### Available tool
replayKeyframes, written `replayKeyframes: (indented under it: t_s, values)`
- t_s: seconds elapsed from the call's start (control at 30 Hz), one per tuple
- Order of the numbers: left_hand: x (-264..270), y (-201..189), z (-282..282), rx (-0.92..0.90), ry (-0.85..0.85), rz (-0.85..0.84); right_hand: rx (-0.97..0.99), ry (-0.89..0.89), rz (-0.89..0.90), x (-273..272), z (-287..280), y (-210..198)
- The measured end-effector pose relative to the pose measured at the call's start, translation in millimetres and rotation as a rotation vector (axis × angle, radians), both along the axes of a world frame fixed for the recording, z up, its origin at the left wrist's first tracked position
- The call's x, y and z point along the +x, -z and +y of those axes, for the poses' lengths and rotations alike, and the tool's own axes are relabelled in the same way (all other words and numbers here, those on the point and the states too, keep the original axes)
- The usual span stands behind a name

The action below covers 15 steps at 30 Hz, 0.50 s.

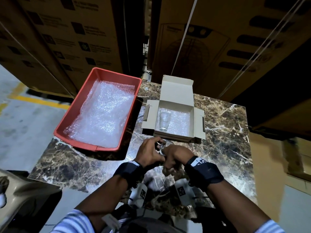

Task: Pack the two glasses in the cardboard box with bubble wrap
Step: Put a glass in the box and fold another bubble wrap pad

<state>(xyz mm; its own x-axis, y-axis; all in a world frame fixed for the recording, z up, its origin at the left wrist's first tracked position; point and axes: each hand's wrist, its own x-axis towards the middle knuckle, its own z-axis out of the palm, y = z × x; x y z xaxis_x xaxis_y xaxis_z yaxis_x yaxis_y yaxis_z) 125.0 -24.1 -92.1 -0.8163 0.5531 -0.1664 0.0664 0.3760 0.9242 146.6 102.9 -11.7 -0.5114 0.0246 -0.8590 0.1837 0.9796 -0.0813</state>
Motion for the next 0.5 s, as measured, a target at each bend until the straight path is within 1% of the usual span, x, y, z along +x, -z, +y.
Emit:
replayKeyframes:
  t_s: [0.13,0.23,0.27,0.3,0.37,0.4,0.5]
  values:
    - [-3.2,0.6,-0.1,-0.052,0.002,0.037,0.014,-0.017,0.013,-0.7,-2.5,-0.6]
    - [-3.7,-0.3,-1.1,-0.074,0.034,0.036,-0.099,0.103,-0.126,-3.2,10.0,1.0]
    - [-3.6,-0.5,-1.6,-0.084,0.037,0.037,-0.141,0.125,-0.135,-3.0,15.2,-0.1]
    - [-3.3,-1.5,-2.3,-0.092,0.038,0.042,-0.156,0.121,-0.096,-3.2,19.6,-0.9]
    - [-2.5,-0.5,-1.7,-0.109,0.052,0.060,-0.145,0.049,0.057,0.2,27.9,-5.9]
    - [-1.7,-0.7,-1.5,-0.118,0.062,0.070,-0.152,0.028,0.106,1.7,29.9,-10.8]
    - [-2.2,3.6,-2.8,-0.180,0.095,0.105,-0.203,0.043,0.146,4.5,34.5,-21.1]
